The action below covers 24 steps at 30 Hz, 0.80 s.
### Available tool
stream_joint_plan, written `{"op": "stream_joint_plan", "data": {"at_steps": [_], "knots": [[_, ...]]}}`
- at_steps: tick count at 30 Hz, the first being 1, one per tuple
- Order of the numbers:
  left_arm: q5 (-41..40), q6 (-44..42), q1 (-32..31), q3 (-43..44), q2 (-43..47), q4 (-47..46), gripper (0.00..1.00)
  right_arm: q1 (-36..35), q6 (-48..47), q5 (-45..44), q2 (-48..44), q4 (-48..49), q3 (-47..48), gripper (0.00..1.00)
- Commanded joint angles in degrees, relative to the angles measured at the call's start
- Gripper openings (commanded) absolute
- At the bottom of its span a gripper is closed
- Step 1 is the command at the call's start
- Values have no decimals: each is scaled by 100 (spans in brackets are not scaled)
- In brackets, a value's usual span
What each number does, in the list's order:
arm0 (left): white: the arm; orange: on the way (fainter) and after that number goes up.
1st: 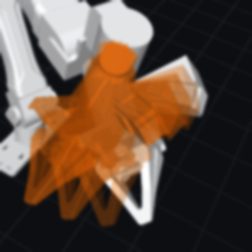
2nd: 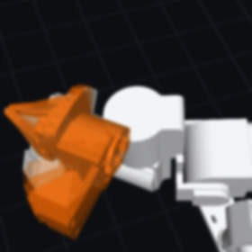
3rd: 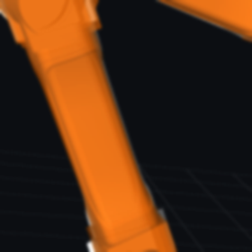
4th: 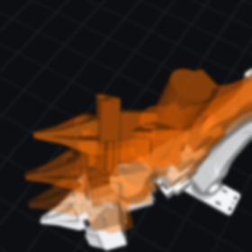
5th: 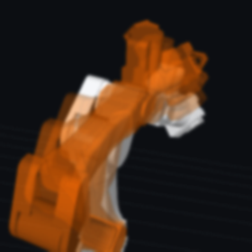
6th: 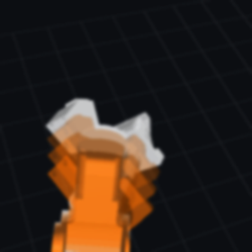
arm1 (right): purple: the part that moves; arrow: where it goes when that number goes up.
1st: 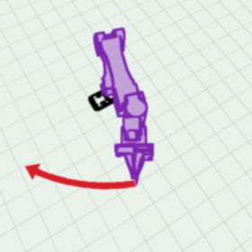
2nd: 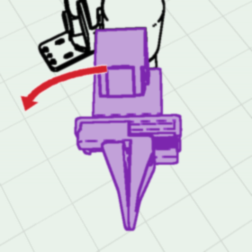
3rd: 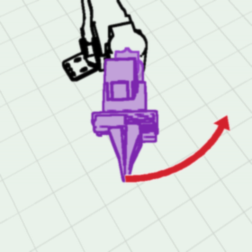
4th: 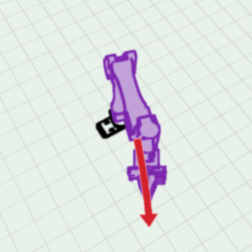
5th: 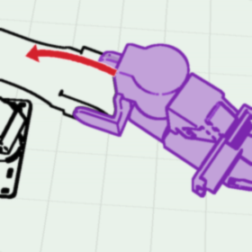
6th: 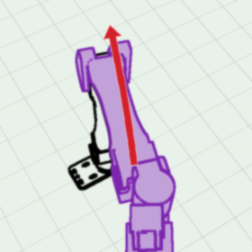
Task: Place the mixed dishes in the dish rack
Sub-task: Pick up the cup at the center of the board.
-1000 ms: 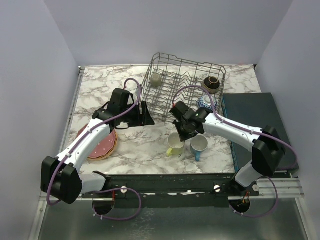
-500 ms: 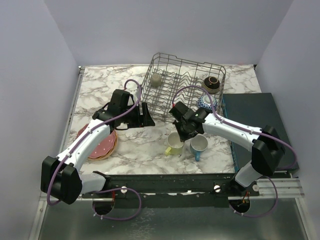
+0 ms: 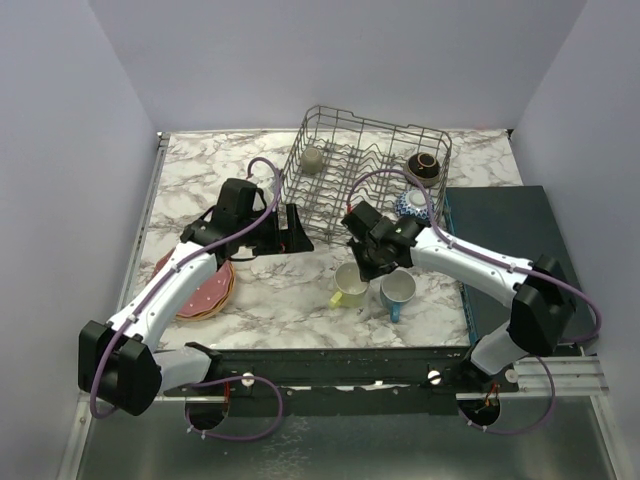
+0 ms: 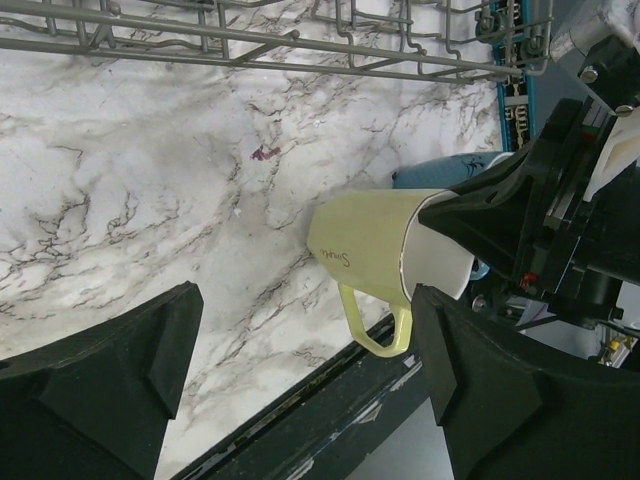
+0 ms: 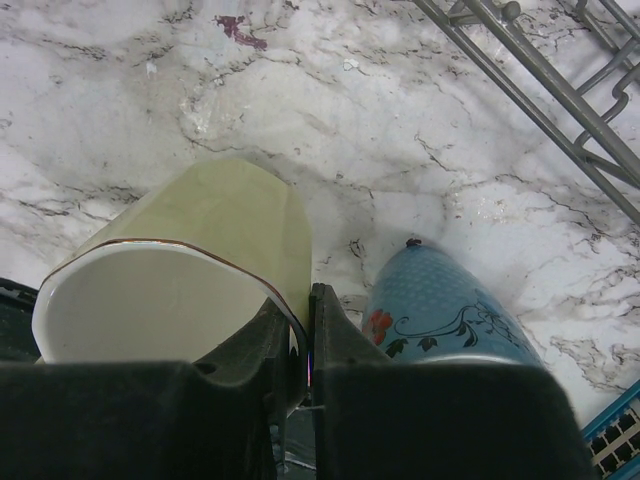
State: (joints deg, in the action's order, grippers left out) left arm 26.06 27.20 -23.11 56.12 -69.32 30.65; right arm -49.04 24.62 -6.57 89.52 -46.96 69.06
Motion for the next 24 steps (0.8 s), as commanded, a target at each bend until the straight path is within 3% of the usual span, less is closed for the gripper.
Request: {"op": "stream_joint_plan", "data": {"at_steps": [1, 12, 24], "knots": [[180, -86, 0, -4, 240, -180, 97, -27, 87, 220, -412, 240, 322, 0], [650, 124, 95, 54, 375, -277, 99, 288, 118, 742, -1111, 561, 367, 1], [1793, 510, 537, -81, 637, -851, 99, 1082, 331, 1743, -1914, 1164, 89, 1]]}}
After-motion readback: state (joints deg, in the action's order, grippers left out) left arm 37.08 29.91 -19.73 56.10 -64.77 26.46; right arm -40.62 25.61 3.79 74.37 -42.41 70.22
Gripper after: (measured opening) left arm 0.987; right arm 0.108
